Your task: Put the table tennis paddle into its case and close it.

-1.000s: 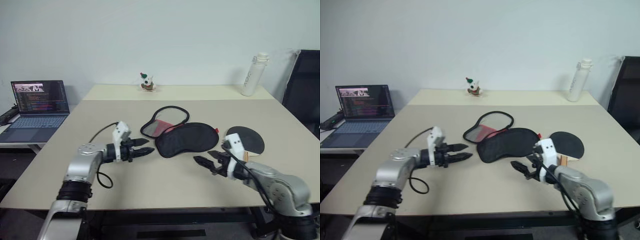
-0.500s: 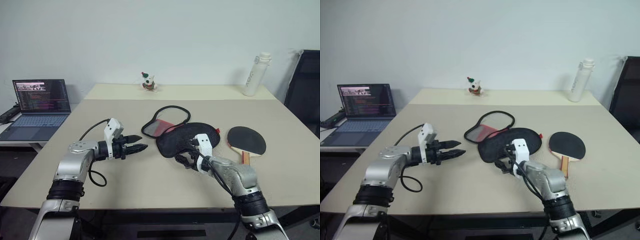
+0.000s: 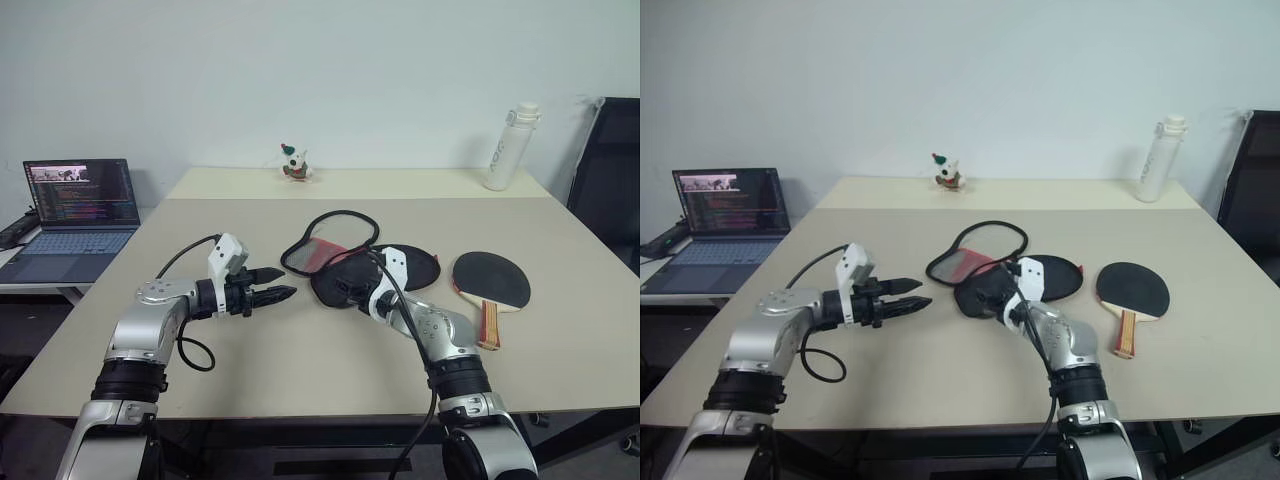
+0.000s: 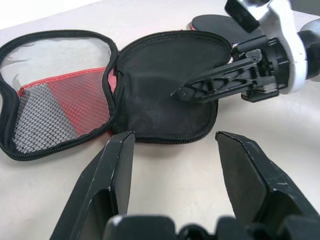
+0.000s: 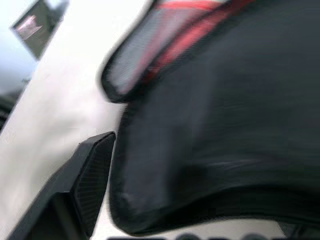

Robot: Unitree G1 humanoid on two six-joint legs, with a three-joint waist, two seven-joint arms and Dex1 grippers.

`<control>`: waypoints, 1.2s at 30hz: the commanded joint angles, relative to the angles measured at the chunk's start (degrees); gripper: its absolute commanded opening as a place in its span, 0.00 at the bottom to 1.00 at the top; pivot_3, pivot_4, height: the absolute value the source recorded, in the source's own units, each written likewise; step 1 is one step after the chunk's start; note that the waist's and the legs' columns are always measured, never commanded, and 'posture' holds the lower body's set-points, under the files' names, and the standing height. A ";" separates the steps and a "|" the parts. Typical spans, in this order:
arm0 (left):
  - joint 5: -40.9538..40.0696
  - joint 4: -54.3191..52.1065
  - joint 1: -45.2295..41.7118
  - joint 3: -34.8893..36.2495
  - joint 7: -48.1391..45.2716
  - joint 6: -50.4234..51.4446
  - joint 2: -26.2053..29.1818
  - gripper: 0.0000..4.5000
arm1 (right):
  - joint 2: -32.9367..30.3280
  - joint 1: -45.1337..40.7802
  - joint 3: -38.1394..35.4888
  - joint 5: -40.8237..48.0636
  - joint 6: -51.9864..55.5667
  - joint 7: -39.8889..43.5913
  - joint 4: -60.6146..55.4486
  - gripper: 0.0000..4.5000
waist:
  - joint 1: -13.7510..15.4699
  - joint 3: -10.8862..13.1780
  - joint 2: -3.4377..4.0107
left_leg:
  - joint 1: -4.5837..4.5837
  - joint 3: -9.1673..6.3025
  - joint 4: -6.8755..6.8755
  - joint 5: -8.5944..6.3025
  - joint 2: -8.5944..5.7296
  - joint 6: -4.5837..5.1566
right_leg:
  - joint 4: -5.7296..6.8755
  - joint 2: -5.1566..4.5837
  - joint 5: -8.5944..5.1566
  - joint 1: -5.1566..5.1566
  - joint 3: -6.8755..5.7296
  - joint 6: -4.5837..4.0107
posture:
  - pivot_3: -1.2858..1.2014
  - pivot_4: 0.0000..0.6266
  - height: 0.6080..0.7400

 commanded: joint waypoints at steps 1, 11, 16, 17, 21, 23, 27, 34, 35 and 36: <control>-0.64 -3.35 0.28 0.02 0.20 0.08 1.13 0.63 | 0.25 0.10 -0.01 2.00 3.24 1.49 -2.27 0.72 | -0.08 0.00 0.00 | 0.00 0.03 -0.02 0.00 0.00 0.00 | 0.00 0.00 0.00 -0.02 0.03 -0.01 | 0.52 0.24 1.00; -1.94 -7.48 1.64 -0.15 0.32 1.89 0.54 0.63 | -2.03 4.40 1.08 7.00 13.93 7.38 -13.14 0.00 | -0.14 0.00 0.00 | 0.01 0.10 -0.04 0.00 0.01 0.00 | 0.00 0.02 -0.07 -0.05 0.12 0.11 | 0.52 0.24 1.00; -1.74 -7.24 1.42 -0.47 0.48 1.60 -0.16 0.63 | -1.39 4.86 0.03 7.11 13.71 6.44 -14.27 0.00 | -0.10 0.00 0.00 | 0.02 0.10 -0.04 0.00 0.02 0.00 | 0.00 0.03 -0.13 -0.05 0.13 0.20 | 0.52 0.24 1.00; -1.78 -7.19 1.40 -0.52 0.35 1.61 -0.23 0.63 | -1.27 4.90 0.15 7.14 13.84 6.54 -14.47 0.00 | -0.10 0.00 0.00 | 0.02 0.10 -0.04 0.00 0.02 0.00 | 0.00 0.03 -0.13 -0.05 0.13 0.20 | 0.52 0.24 1.00; -1.91 -7.20 1.44 -0.86 -0.27 1.56 -0.32 0.63 | -4.85 7.05 4.75 9.43 19.80 12.29 -19.31 0.00 | -0.12 0.00 0.00 | 0.01 0.13 -0.04 0.00 0.02 0.00 | -0.03 0.03 -0.13 -0.05 0.15 0.20 | 0.52 0.24 1.00; -1.94 -7.35 1.57 -0.93 -0.47 1.60 -0.31 0.63 | -7.58 8.37 6.88 11.06 23.06 15.25 -22.28 0.00 | -0.12 0.00 0.00 | 0.00 0.14 -0.05 -0.01 0.01 0.01 | -0.06 0.03 -0.13 -0.05 0.17 0.20 | 0.52 0.24 1.00; -1.81 -7.77 1.96 -1.28 -0.70 1.65 -0.31 0.63 | -20.18 10.83 12.01 13.43 27.31 24.97 -27.96 0.00 | -0.04 0.00 0.00 | -0.01 0.16 -0.03 -0.01 -0.01 0.01 | -0.06 0.02 -0.13 -0.05 0.20 0.21 | 0.52 0.24 1.00; -1.57 -8.02 2.17 -2.07 -0.68 1.28 -0.61 0.63 | -39.93 6.61 21.09 5.95 17.90 39.17 -21.19 0.00 | -0.32 0.01 -0.03 | 0.02 0.33 0.00 0.00 0.00 0.01 | -0.23 0.04 -0.14 -0.03 0.35 0.23 | 0.52 0.24 1.00; -1.56 -7.97 2.12 -2.20 -0.65 1.21 -0.69 0.63 | -41.86 5.42 22.68 4.13 15.64 41.38 -19.11 0.00 | -0.39 0.01 -0.03 | 0.04 0.40 -0.01 -0.01 0.02 0.01 | -0.22 0.07 -0.14 -0.04 0.43 0.23 | 0.52 0.24 1.00; -1.51 -7.94 2.08 -2.31 -0.66 1.12 -0.76 0.63 | -43.27 4.26 23.91 2.70 13.85 43.28 -17.14 0.00 | -0.42 0.02 -0.04 | 0.06 0.43 -0.02 -0.01 0.02 0.01 | -0.21 0.08 -0.15 -0.05 0.47 0.23 | 0.52 0.24 1.00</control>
